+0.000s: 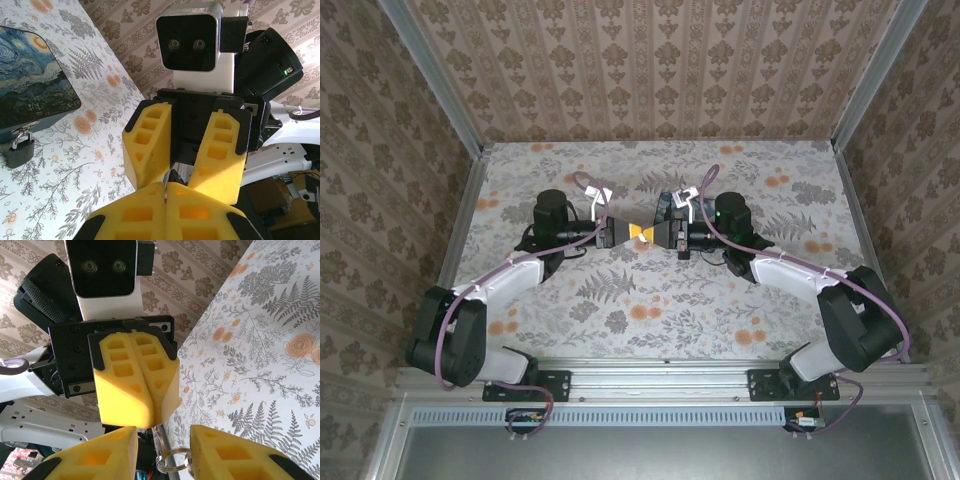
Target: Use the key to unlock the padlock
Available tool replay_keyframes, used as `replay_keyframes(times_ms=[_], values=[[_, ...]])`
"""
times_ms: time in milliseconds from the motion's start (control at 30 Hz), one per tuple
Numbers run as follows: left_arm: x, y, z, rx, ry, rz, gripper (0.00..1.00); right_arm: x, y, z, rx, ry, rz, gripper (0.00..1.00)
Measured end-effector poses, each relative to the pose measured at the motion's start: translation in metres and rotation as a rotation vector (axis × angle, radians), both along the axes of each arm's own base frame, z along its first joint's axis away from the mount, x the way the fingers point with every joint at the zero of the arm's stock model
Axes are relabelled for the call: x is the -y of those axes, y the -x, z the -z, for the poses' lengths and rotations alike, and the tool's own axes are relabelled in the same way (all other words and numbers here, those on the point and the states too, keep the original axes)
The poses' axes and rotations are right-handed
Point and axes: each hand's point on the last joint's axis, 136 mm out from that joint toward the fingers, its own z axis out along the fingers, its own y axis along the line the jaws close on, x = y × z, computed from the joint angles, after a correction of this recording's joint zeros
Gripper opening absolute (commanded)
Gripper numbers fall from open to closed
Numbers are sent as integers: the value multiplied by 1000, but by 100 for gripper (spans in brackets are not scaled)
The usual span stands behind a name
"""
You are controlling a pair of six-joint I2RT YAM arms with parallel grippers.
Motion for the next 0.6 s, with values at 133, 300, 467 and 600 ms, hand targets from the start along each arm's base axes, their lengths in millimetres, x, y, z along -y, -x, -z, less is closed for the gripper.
replay_keyframes(times_ms=[133,300,467,600], values=[[-1,-1,0,0,0,-5,0,0,0,0,0,0,-2,26],[-1,-2,0,3,1,-11,0,-4,4,2,-5,1,-15,25],[-1,-3,-1,2,3,-12,0,-8,5,9,-22,8,-25,26],[-1,-3,-3,4,7,-14,0,-9,6,9,-21,8,-29,22]])
